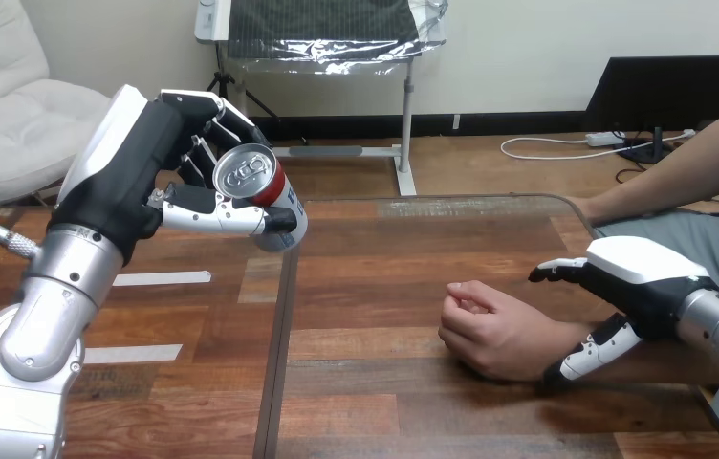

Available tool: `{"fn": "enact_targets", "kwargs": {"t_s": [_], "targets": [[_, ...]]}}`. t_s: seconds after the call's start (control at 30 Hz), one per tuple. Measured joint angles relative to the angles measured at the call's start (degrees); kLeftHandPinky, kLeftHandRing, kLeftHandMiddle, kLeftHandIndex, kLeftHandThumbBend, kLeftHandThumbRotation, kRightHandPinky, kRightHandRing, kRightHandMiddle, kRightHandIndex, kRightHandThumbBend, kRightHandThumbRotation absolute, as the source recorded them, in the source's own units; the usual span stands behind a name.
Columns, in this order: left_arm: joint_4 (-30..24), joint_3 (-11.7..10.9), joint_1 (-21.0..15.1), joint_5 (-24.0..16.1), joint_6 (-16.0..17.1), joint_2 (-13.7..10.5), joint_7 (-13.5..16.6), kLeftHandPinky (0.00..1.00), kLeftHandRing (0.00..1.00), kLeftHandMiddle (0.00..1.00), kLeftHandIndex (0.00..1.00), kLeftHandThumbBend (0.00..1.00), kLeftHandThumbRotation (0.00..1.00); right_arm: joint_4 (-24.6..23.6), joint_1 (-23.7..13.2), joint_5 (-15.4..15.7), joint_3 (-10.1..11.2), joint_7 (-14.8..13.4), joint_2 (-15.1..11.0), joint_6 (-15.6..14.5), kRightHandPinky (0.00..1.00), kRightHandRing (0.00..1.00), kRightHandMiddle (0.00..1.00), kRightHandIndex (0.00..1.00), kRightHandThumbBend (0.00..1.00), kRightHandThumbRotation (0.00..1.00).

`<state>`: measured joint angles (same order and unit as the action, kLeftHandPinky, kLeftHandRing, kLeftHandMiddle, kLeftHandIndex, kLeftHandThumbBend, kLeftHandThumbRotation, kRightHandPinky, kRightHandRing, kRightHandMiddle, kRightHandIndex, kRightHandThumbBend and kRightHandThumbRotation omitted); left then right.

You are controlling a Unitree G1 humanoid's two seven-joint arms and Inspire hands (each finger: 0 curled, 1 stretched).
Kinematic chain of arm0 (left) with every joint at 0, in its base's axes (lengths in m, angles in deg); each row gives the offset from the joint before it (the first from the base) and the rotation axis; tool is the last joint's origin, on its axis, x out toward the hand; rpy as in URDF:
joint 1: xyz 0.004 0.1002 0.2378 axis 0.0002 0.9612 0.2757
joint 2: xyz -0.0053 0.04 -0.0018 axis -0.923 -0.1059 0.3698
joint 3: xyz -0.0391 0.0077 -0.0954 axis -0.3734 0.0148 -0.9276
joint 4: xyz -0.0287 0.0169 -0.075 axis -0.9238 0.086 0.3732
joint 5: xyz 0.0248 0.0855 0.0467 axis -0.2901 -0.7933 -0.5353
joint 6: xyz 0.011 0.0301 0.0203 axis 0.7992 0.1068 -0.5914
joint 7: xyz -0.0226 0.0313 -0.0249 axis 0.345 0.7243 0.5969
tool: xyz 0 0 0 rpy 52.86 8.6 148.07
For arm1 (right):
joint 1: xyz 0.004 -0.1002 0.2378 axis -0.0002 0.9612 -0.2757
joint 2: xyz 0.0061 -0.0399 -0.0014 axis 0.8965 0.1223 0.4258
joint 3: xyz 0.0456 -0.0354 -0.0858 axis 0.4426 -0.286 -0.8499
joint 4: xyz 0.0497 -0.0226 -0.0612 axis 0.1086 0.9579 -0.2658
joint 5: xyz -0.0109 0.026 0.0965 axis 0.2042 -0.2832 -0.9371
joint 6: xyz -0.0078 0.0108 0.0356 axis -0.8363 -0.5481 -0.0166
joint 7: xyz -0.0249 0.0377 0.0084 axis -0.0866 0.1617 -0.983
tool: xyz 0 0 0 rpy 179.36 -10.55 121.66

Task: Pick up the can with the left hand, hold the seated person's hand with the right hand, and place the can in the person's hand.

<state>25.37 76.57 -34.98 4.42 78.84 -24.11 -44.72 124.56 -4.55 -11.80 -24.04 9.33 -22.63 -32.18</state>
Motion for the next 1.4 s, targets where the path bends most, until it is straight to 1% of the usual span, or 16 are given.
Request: {"fn": "enact_targets", "kwargs": {"t_s": [0.33, 0.5, 0.57, 0.77, 0.97, 1.0, 1.17, 1.3, 1.4], "targets": [[0.0, -0.1, 0.0, 0.0, 0.0, 0.0, -0.3, 0.24, 0.3, 0.37, 0.41, 0.73, 0.0, 1.2, -1.2, 0.6, -1.8, 0.1, 0.0, -0.9, 0.88, 0.89, 0.9, 0.89, 1.0, 0.46], [0.0, -0.1, 0.0, 0.0, 0.0, 0.0, -0.3, 0.24, 0.3, 0.37, 0.41, 0.73, 0.0, 1.4, -1.9, 1.0, -2.5, 1.5, 0.0, -1.9, 0.89, 0.91, 0.91, 0.91, 1.0, 0.45], [0.0, -0.1, 0.0, 0.0, 0.0, 0.0, -0.3, 0.24, 0.3, 0.37, 0.41, 0.73, 0.0, 1.5, -2.4, 1.2, -2.9, 2.5, 0.0, -2.6, 0.89, 0.91, 0.91, 0.92, 1.0, 0.45], [-0.1, -0.1, 0.0, 0.2, 0.0, 0.0, -0.5, 0.24, 0.3, 0.37, 0.41, 0.72, 0.0, 1.5, -3.5, 1.1, -3.8, 5.7, 0.1, -5.5, 0.85, 0.92, 0.93, 0.93, 1.0, 0.44], [-0.1, -0.4, 0.0, 0.5, 0.0, 0.0, -0.5, 0.24, 0.3, 0.36, 0.41, 0.72, 0.0, 1.5, -4.9, 0.5, -4.0, 10.3, 0.6, -9.0, 0.81, 0.95, 0.95, 0.95, 1.0, 0.37], [-0.1, -0.4, 0.0, 0.6, 0.0, 0.0, -0.5, 0.23, 0.29, 0.36, 0.41, 0.72, 0.0, 1.5, -5.2, 0.3, -4.1, 11.3, 0.7, -9.7, 0.8, 0.96, 0.96, 0.96, 1.0, 0.34], [-0.1, -0.6, 0.0, 1.0, 0.0, 0.0, -0.5, 0.23, 0.29, 0.36, 0.41, 0.72, 0.0, 1.5, -6.2, -0.4, -4.1, 15.2, 1.2, -12.6, 0.78, 0.96, 0.97, 0.96, 1.0, 0.3], [-0.1, -0.8, 0.0, 1.1, 0.0, 0.0, -0.5, 0.23, 0.29, 0.36, 0.41, 0.72, 0.0, 1.2, -6.6, -0.6, -4.2, 17.6, 1.4, -14.6, 0.75, 0.95, 0.96, 0.96, 1.0, 0.26], [-0.1, -0.9, 0.0, 1.1, 0.0, 0.0, -0.5, 0.23, 0.29, 0.36, 0.41, 0.73, 0.0, 0.7, -6.6, -0.8, -4.2, 18.8, 1.4, -15.8, 0.74, 0.95, 0.95, 0.95, 1.0, 0.22]]}}
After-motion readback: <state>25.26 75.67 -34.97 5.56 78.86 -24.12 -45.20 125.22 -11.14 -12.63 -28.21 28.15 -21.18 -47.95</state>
